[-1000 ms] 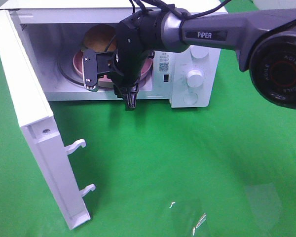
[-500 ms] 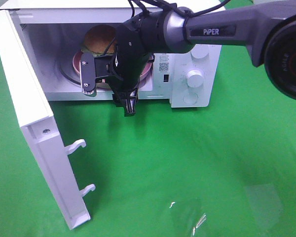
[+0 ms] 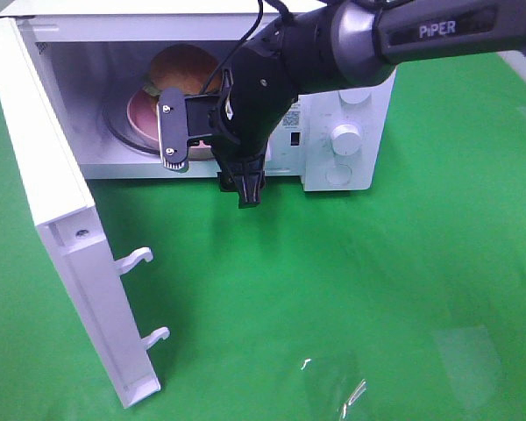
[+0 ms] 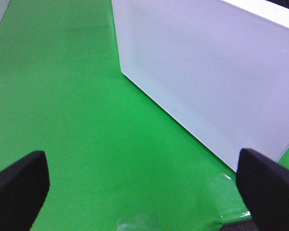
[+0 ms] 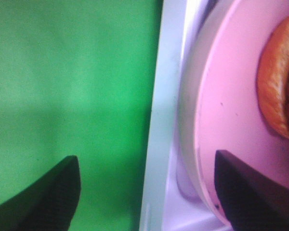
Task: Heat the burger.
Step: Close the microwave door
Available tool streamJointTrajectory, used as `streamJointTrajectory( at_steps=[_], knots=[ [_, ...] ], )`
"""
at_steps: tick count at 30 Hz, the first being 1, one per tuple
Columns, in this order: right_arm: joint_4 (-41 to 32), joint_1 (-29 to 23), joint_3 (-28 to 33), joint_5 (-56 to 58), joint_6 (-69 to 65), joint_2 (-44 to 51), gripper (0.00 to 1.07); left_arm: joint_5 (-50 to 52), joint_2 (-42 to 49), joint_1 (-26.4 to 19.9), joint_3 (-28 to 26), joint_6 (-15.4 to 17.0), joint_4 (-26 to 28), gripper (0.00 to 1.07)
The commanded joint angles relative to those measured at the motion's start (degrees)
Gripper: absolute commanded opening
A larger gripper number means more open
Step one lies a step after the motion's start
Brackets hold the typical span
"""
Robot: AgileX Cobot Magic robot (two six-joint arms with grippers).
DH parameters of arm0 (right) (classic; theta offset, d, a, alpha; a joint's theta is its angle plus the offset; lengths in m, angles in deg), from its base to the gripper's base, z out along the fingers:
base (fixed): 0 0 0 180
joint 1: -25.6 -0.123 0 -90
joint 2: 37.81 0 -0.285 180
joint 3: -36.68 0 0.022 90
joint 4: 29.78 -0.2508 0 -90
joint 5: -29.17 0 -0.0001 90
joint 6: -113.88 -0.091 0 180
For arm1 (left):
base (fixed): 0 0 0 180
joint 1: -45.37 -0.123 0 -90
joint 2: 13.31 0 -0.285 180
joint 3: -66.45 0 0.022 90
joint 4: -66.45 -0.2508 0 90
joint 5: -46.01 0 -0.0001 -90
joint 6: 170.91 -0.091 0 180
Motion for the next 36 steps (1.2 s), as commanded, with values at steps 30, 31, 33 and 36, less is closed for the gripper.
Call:
streamJointTrajectory(
  at_steps=[30,31,33,36],
  knots=[
    [2.8,-0.2,35.1,-4.5,-25.0,31.1,0.75,0.9,1.0,0.1,0.1,0.2,0.1,0.98],
    [2.6,-0.2,36.8,-4.3,-28.6,33.3,0.75,0.9,1.0,0.1,0.1,0.2,0.1,0.98],
    [1.8,-0.2,38.2,-3.9,-31.9,35.5,0.77,0.9,1.0,0.1,0.1,0.2,0.1,0.98],
    [1.4,-0.2,40.0,-3.6,-34.8,38.0,0.8,0.9,1.0,0.1,0.1,0.2,0.1,0.98]
  ],
)
